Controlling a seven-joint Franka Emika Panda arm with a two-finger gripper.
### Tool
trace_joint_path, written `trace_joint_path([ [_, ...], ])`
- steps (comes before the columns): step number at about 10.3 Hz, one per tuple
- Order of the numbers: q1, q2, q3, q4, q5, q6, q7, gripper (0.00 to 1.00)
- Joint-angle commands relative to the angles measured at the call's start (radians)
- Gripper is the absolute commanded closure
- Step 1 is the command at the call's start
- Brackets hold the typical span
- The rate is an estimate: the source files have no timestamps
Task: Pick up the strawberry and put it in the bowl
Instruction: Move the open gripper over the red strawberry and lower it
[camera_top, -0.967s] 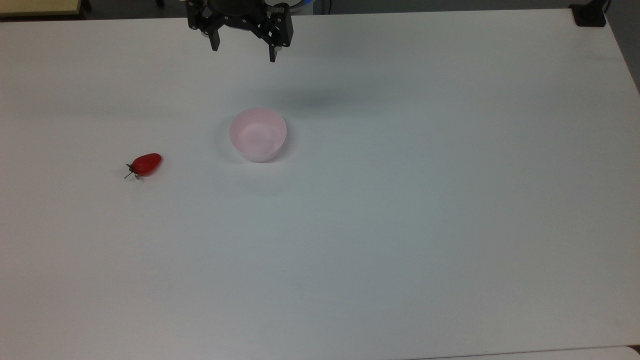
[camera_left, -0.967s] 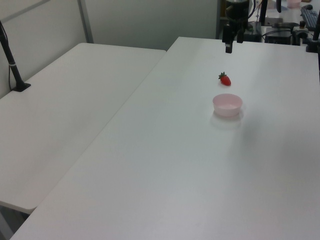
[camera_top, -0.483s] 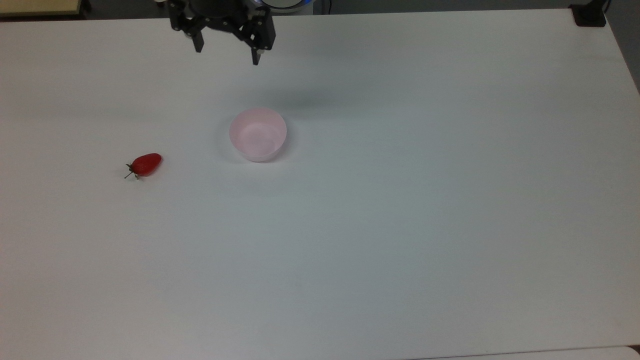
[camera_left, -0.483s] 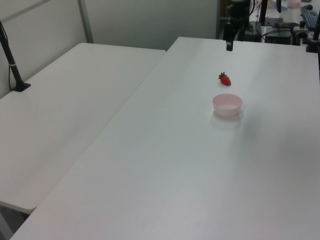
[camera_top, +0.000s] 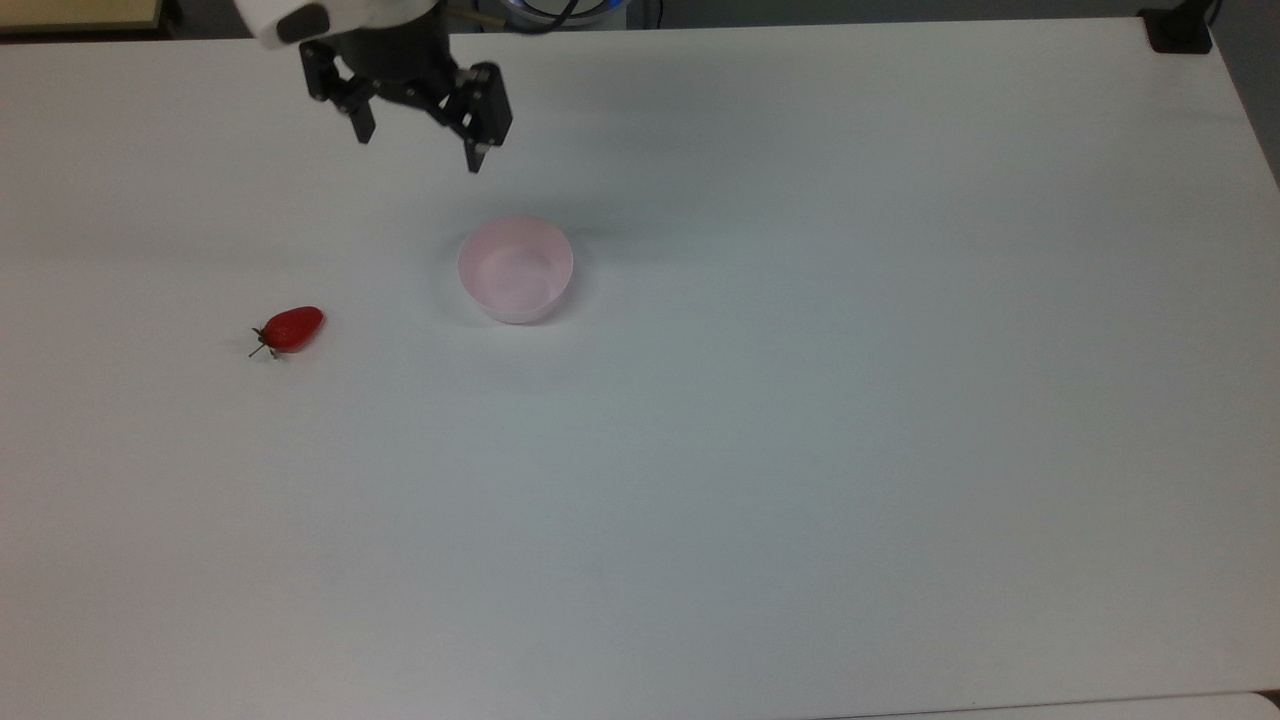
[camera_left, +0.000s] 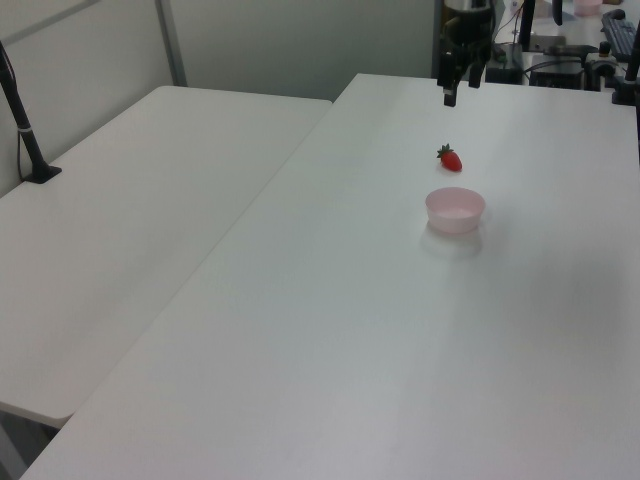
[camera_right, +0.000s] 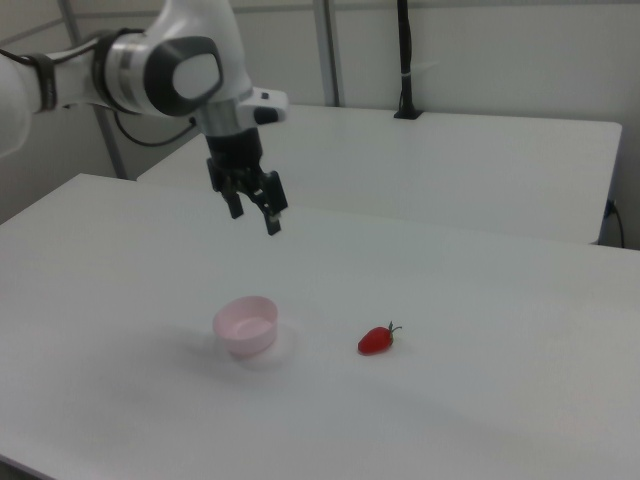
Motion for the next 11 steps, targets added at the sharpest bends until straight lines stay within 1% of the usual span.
trace_joint_path([
  [1, -0.029, 0.058, -0.005, 0.005, -0.005, 0.065, -0.02, 0.0],
  [5, -0.061, 0.149, -0.006, 0.01, -0.004, 0.135, -0.002, 0.0],
  [6, -0.079, 0.166, -0.006, 0.01, 0.001, 0.154, 0.01, 0.0],
  [9, -0.119, 0.228, -0.006, 0.01, -0.002, 0.232, 0.122, 0.0],
  [11, -0.145, 0.271, -0.006, 0.032, -0.005, 0.255, 0.153, 0.0],
])
